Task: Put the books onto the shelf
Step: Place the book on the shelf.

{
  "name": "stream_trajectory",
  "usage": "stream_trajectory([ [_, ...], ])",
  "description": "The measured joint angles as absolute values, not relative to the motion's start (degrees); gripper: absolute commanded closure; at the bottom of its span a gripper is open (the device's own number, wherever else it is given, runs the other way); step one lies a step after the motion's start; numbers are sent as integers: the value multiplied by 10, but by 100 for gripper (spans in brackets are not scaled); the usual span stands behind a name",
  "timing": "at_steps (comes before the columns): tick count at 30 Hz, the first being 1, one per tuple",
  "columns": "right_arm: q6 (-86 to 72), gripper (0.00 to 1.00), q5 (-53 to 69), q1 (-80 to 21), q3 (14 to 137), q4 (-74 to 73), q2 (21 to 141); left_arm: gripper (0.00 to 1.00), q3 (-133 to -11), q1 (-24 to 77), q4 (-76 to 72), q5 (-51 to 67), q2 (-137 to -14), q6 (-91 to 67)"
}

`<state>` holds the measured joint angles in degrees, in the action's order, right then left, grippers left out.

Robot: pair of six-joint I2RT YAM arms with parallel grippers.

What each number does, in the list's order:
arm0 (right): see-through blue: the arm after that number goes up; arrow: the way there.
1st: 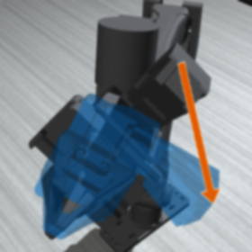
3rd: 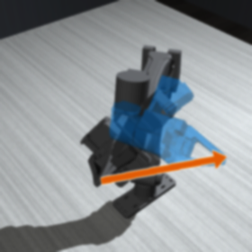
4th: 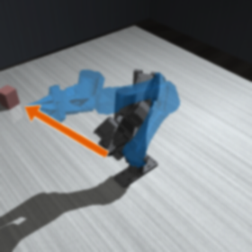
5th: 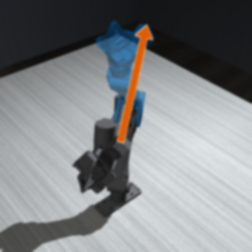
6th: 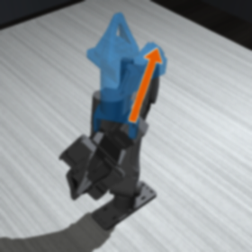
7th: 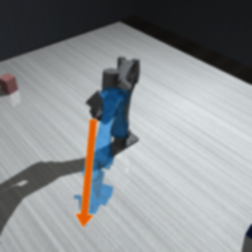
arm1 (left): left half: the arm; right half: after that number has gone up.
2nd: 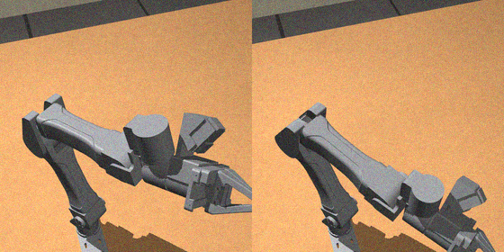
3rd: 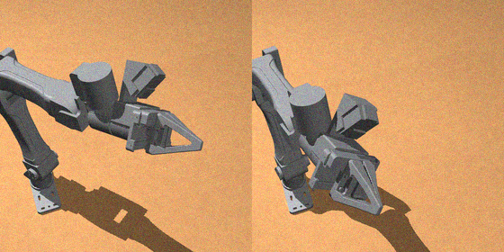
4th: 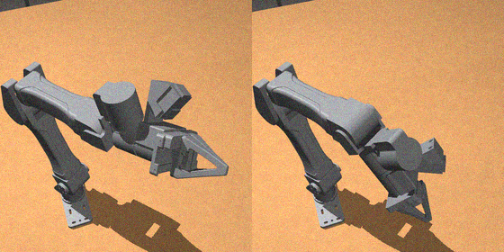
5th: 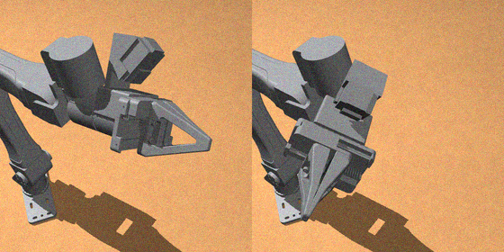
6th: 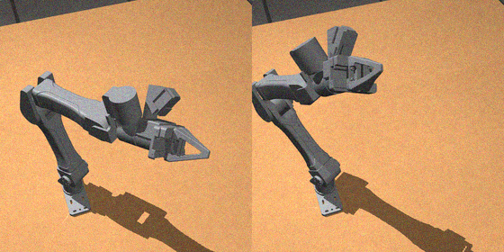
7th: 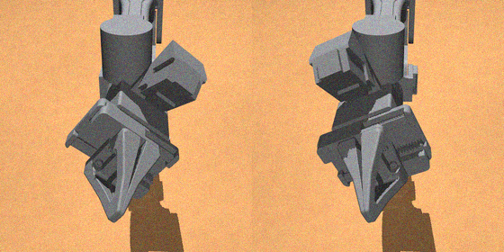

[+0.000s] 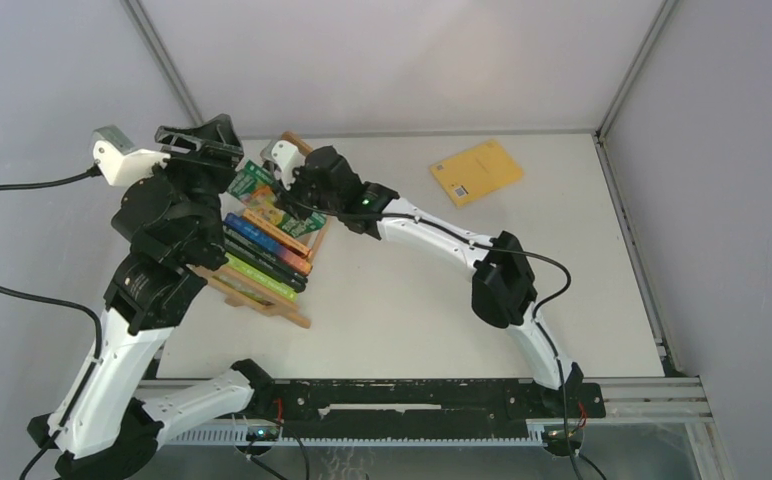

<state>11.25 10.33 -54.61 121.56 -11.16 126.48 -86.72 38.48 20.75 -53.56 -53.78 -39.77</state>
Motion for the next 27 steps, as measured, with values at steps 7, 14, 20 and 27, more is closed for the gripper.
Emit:
stream_trajectory([
  [7,119,100,111,-551,1216,-124,1289,41,-834,385,195,-533,-512,-394],
  [14,125,100,117,-553,1216,-126,1301,41,-806,385,189,-533,-492,-390],
  [20,126,100,127,-553,1216,-126,1319,41,-774,385,180,-534,-469,-391],
  [27,125,100,137,-554,1217,-115,1333,41,-743,385,176,-534,-456,-391],
])
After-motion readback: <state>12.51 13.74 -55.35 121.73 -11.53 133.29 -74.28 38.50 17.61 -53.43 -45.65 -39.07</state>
